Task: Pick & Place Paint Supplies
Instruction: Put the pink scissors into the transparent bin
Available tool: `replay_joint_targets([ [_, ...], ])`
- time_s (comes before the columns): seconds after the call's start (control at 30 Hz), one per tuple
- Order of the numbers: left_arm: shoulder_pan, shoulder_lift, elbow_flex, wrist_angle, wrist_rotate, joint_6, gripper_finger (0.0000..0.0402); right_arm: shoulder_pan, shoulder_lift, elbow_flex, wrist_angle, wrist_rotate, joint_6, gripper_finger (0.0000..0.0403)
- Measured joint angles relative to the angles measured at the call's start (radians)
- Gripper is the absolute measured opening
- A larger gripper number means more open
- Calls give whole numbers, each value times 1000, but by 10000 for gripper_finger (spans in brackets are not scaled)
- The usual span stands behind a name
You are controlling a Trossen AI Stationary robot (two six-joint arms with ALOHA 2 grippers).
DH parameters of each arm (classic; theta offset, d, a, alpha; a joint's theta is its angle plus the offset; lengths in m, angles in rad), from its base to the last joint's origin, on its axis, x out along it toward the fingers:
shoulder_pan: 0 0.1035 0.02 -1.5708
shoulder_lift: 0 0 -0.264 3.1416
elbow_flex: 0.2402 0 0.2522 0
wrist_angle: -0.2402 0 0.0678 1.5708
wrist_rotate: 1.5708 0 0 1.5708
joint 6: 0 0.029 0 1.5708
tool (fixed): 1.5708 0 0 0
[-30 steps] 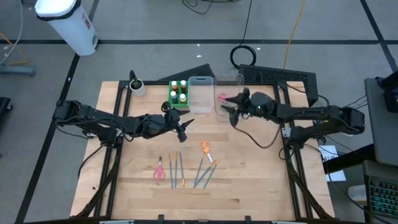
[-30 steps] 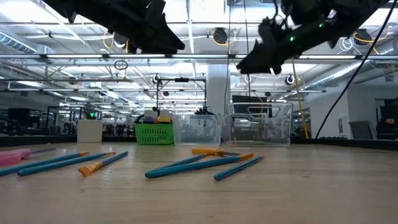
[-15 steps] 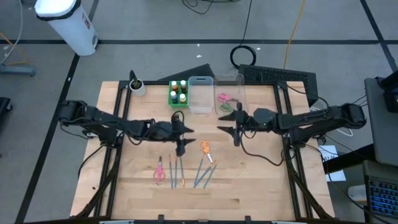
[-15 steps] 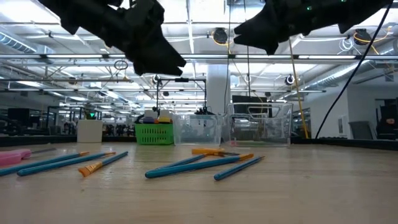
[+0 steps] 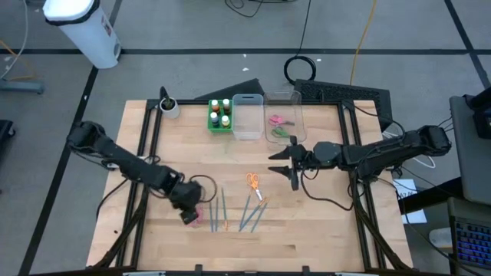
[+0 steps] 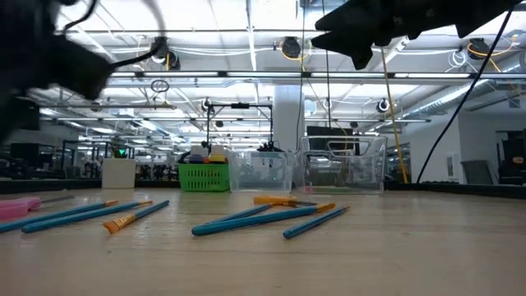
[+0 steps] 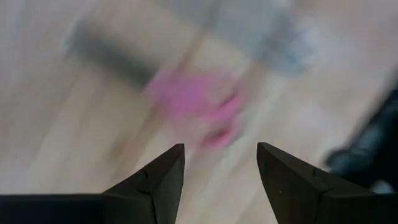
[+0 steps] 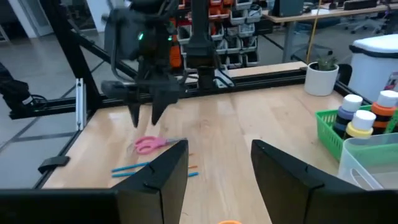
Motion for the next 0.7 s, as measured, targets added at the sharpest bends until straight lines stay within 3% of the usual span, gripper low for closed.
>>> replay_joint_targets([
  [0.13, -62, 0, 0, -154, -65, -154, 209, 0, 0, 0, 1, 0, -7, 167],
  [0.3, -82, 0, 0, -172, -211, -230, 209, 0, 0, 0, -1, 0, -41, 167],
  [0.7, -112, 82, 0, -4, -186, -114, 209, -33, 0, 0, -18, 0, -169, 167],
])
